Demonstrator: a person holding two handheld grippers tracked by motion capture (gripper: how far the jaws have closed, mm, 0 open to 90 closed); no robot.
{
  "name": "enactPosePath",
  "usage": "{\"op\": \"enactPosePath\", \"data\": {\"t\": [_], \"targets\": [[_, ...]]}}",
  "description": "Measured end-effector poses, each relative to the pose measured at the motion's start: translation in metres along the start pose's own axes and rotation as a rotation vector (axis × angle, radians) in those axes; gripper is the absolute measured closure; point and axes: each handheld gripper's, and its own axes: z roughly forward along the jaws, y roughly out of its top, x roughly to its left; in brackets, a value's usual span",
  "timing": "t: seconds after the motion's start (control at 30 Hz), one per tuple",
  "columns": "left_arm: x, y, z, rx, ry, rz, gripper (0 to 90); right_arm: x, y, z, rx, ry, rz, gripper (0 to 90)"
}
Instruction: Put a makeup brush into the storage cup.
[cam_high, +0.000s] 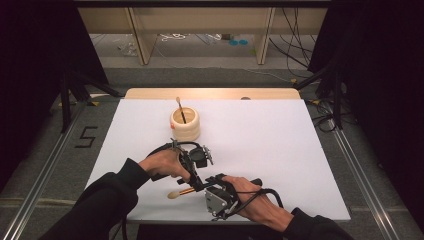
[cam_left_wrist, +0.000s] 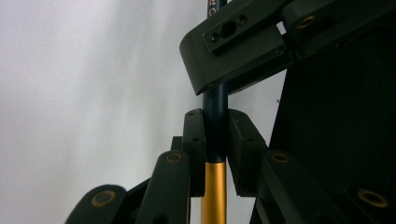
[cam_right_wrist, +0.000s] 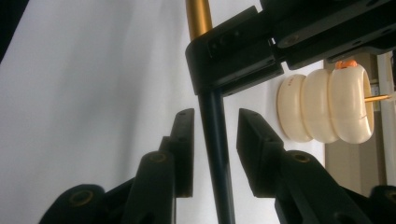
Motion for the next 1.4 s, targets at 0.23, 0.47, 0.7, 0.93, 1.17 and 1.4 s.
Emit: {"op": "enactPosePath", "data": {"t": [0.23, 0.47, 0.7, 0.93, 1.17, 1.4], "targets": [[0.0005, -0.0001, -0.0005, -0.001, 0.002, 0.004, 78.0, 0.0009, 0.0021, -0.0003, 0.023, -0.021, -0.023, 71.5], [-0.0003, 0.0004, -0.0017, -0.002, -0.001, -0.004, 78.0, 0.0026, 0.0027, -0.0011, 0.02, -0.036, -0.036, 73.5], [-0.0007, 0.0029, -0.0033, 0.004, 0.0, 0.004, 78.1, 0.0028, 0.0047, -0.0007, 0.034, -0.032, -0.079, 74.7], [-0.0008, 0.0033, -0.0036, 0.011, -0.002, 0.001, 78.1, 0.0054, 0.0053, -0.0004, 0.064, -0.035, -0.067, 76.1], [-0.0013, 0.0035, -0.0043, 0.007, -0.001, -0.002, 78.0, 0.0061, 0.0057, 0.0007, 0.061, -0.041, -0.075, 77.3], [-0.0017, 0.0049, -0.0048, 0.014, -0.002, -0.002, 78.0, 0.0057, 0.0061, 0.0007, 0.065, -0.043, -0.096, 78.2]]}}
